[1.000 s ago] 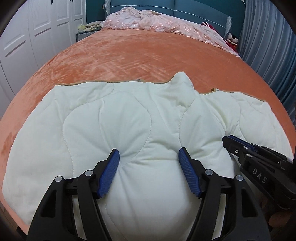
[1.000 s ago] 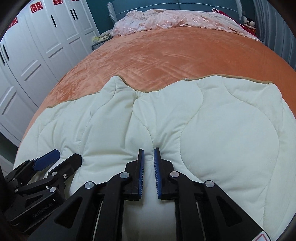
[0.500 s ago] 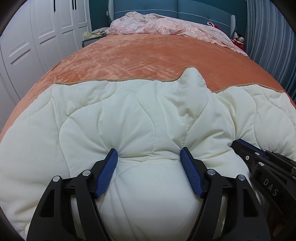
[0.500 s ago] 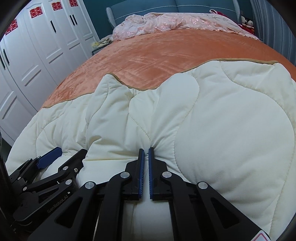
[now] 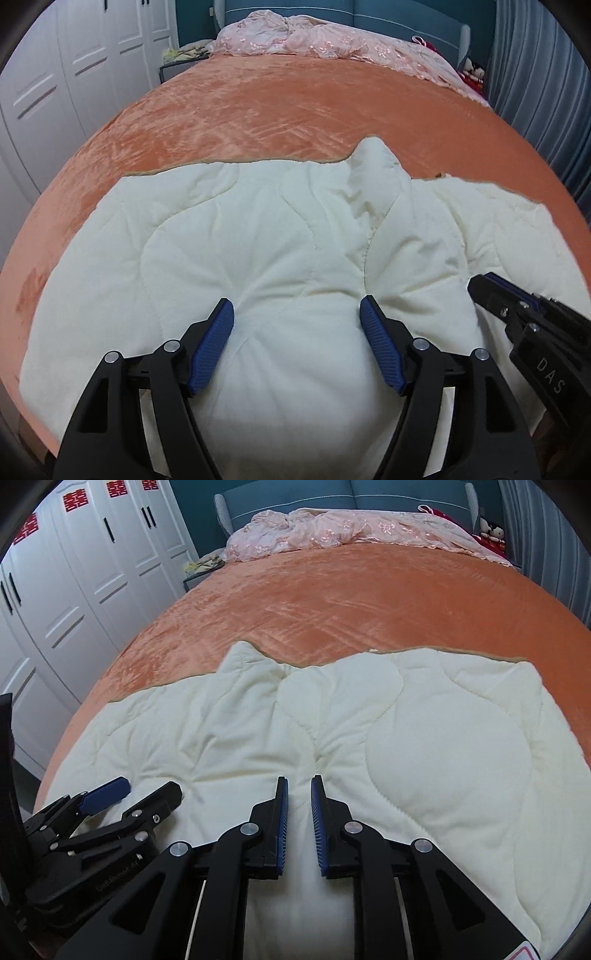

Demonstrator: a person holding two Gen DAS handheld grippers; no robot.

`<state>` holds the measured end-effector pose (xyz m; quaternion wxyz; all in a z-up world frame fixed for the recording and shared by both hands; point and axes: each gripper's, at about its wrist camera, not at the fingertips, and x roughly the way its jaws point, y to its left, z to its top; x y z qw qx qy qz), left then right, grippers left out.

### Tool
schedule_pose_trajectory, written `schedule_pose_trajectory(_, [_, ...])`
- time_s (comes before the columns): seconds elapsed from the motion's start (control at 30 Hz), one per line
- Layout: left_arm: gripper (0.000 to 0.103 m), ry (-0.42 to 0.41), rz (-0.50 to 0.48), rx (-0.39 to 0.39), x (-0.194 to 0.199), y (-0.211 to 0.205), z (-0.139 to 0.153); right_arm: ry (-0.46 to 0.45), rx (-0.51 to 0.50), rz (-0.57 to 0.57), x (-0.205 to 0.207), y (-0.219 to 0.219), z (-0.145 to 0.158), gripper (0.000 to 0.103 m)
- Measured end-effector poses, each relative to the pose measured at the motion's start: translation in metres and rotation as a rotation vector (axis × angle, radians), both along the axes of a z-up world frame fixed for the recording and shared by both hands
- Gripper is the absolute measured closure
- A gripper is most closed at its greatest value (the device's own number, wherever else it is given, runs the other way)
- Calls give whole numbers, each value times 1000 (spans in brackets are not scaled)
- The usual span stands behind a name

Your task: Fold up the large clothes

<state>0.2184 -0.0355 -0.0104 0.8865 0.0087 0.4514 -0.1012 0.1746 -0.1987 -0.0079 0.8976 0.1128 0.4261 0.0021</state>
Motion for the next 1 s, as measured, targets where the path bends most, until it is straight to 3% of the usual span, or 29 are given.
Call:
schedule_pose_trajectory(0.17, [25,8,127,-112,-36,68,27,7,29,58,-48,22,20,88])
schedule_pose_trajectory(0.37, [25,69,283,-239,-60,146,23,90,77,74,-70,43,-1,88])
schedule_pose_trajectory(0.53, [25,61,354,-252,-73,171,24,129,68,62,-68,48,-18,88])
schedule_pose_trajectory(0.7, [25,151,358,-299,-66,174,0,154,95,40,-58,42,-27,89])
schedule_pose_trajectory(0.83, [25,203,365,-372,-59,173,-17,139,74,40,-52,45,-12,89])
schedule_pose_trajectory(1.0, [31,221,365,-397,-50,169,-29,103,116,5,-22,38,7,89])
